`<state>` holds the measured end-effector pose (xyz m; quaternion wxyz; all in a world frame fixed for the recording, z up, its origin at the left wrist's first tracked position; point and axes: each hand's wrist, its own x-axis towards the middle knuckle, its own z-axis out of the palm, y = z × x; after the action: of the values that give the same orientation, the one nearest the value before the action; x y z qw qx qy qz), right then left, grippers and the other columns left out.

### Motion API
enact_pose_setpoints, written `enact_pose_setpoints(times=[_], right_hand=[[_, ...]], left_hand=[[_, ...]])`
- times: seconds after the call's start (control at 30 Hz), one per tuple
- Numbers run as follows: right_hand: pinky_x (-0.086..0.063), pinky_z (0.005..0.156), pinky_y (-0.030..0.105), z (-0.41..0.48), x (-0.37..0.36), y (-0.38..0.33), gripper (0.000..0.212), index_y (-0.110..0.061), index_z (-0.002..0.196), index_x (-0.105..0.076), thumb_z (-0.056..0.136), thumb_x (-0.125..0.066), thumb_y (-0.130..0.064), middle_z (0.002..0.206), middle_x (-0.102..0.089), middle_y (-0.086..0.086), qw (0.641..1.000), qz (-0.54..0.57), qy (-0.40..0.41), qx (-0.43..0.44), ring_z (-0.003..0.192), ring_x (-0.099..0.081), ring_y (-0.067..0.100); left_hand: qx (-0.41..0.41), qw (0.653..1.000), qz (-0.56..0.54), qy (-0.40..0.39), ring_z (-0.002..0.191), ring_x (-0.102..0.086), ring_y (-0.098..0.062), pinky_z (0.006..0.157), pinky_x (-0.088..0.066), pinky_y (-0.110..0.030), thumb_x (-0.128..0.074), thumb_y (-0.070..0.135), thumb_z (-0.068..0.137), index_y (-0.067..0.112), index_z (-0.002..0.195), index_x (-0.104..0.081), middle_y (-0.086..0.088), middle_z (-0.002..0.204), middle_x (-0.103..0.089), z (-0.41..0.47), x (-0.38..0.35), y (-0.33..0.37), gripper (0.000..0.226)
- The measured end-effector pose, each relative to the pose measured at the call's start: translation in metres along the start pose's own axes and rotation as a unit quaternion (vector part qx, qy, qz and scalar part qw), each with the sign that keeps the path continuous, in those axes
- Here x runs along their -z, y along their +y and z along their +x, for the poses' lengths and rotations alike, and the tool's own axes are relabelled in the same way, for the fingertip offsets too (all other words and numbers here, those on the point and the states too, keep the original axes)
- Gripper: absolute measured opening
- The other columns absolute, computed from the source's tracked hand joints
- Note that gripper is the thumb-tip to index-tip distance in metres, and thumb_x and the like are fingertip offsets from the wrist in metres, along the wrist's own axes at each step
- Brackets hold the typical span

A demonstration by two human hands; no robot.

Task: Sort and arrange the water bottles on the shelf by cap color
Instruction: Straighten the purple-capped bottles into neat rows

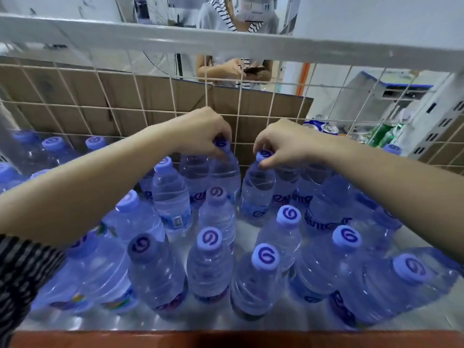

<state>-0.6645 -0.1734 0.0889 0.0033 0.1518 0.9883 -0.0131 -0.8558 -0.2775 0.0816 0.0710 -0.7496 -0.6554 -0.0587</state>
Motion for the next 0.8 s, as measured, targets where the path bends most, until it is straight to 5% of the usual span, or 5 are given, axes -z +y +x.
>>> enact_pose_setpoints(times=[0.37,0.57,0.67,0.8], right_hand=[[-0.045,0.061,0.034,0.029,-0.019,0.014,0.035,-0.006,0.084,-0.07,0.081,-0.071,-0.041,0.078,-0.067,0.009,0.996,0.002,0.054,-0.073,0.074,-0.062,0.026],[-0.04,0.061,0.026,0.025,-0.011,0.021,0.032,-0.016,0.098,-0.07,0.076,-0.078,-0.038,0.074,-0.057,-0.01,0.998,0.042,0.032,-0.046,0.074,-0.056,0.015],[-0.044,0.063,0.027,0.027,-0.013,0.022,0.029,-0.015,0.097,-0.069,0.078,-0.077,-0.036,0.079,-0.061,-0.005,0.997,0.043,0.031,-0.047,0.076,-0.058,0.017],[-0.051,0.073,0.032,0.026,-0.017,0.022,0.033,-0.015,0.103,-0.068,0.078,-0.077,-0.034,0.091,-0.063,-0.001,0.997,0.05,0.04,-0.043,0.084,-0.06,0.018]], left_hand=[[0.009,0.998,-0.028,-0.063,0.088,-0.058,-0.021,0.079,-0.046,-0.031,-0.077,0.043,0.078,0.019,0.11,-0.07,-0.002,0.1,-0.07,0.022,-0.015,-0.015,0.04],[0.038,0.998,-0.01,-0.039,0.072,-0.047,-0.021,0.065,-0.033,-0.028,-0.075,0.053,0.076,0.019,0.091,-0.065,0.004,0.072,-0.052,0.021,-0.023,-0.018,0.038],[0.057,0.998,0.023,-0.035,0.072,-0.05,-0.027,0.063,-0.034,-0.031,-0.068,0.062,0.078,0.018,0.081,-0.053,-0.002,0.073,-0.054,0.021,-0.028,-0.016,0.046],[0.015,0.998,-0.028,-0.062,0.081,-0.053,-0.019,0.072,-0.04,-0.028,-0.072,0.055,0.079,0.022,0.105,-0.066,0.003,0.089,-0.064,0.017,-0.023,-0.018,0.043]])
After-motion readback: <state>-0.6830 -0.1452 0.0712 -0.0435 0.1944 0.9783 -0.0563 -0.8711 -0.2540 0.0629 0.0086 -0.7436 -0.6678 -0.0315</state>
